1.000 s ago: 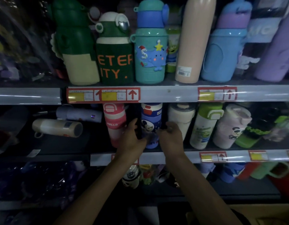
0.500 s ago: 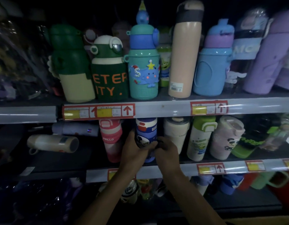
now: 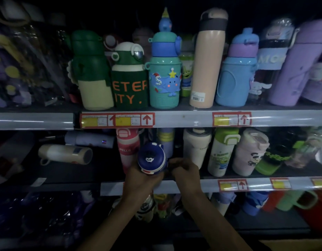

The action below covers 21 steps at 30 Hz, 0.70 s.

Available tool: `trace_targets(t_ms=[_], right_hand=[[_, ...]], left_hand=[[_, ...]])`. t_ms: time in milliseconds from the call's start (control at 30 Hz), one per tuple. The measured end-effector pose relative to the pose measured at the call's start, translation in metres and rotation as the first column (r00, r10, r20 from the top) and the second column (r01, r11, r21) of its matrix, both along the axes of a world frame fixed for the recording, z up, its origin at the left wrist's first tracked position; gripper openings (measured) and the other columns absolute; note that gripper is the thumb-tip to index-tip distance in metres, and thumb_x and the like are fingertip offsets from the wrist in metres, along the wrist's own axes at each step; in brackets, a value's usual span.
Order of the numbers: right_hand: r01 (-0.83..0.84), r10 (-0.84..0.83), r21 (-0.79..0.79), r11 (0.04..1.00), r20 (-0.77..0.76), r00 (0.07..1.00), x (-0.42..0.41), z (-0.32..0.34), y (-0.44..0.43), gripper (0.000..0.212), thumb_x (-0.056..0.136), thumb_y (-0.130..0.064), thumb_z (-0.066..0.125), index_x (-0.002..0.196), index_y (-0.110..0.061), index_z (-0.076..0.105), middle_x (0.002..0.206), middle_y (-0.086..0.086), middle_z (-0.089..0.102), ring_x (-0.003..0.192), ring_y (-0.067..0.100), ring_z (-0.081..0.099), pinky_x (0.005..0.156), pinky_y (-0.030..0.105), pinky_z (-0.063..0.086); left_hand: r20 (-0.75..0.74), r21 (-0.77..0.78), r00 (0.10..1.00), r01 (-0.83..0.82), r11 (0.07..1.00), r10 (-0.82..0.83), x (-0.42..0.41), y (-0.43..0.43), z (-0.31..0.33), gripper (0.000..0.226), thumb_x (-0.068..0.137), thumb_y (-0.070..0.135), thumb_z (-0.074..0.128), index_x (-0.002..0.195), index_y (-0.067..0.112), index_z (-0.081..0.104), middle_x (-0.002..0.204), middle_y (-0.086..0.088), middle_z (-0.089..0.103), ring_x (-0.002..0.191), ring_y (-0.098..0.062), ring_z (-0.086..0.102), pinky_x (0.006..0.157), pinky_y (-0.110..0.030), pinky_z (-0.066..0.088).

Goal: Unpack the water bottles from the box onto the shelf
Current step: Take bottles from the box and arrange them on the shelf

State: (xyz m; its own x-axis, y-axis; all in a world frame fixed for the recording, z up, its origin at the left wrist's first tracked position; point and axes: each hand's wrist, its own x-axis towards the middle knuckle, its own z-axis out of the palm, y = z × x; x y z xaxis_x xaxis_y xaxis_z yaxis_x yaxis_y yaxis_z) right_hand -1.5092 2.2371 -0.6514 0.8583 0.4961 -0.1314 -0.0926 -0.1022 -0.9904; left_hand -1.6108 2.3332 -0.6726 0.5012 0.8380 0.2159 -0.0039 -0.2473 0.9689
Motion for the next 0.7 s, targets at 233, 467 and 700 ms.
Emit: trace_targets(t_ms=[233, 467, 700], right_hand=[[0.011, -0.003, -0.068, 0.998, 0.112, 0.994, 0.001, -0.004, 0.022, 0.019, 0.092, -0.005, 0.06, 0.105, -0.011, 0.073, 0.097, 0.009, 0.073, 0.093, 0.03, 0.068, 0.09, 0.051, 0.057], [0.021, 0.001, -0.11, 0.994, 0.195, 0.981, 0.005, -0.01, 0.05, 0.046, 0.087, -0.025, 0.078, 0.127, -0.016, 0.057, 0.1, 0.003, 0.068, 0.094, 0.019, 0.063, 0.085, 0.029, 0.049], [0.033, -0.024, -0.069, 0.997, 0.136, 0.99, 0.009, -0.023, 0.063, 0.051, 0.084, -0.037, 0.08, 0.127, -0.019, 0.059, 0.1, 0.003, 0.066, 0.097, 0.022, 0.065, 0.093, 0.039, 0.053]], left_hand=[[0.014, 0.086, 1.0, 0.002, 0.996, -0.003, -0.031, 0.002, 0.009, 0.07, 0.058, 0.009, 0.098, 0.107, 0.041, 0.059, 0.109, 0.023, 0.068, 0.098, 0.016, 0.064, 0.082, -0.006, 0.048], [0.021, 0.105, 1.0, 0.003, 0.995, -0.005, -0.043, 0.0, 0.006, 0.072, 0.057, 0.011, 0.099, 0.111, 0.038, 0.06, 0.1, 0.031, 0.071, 0.099, 0.014, 0.065, 0.082, -0.005, 0.048], [0.026, 0.077, 0.999, 0.045, 0.996, -0.047, -0.047, 0.0, 0.013, 0.064, 0.062, 0.004, 0.094, 0.107, 0.036, 0.062, 0.094, 0.039, 0.07, 0.096, 0.014, 0.067, 0.077, -0.007, 0.051]])
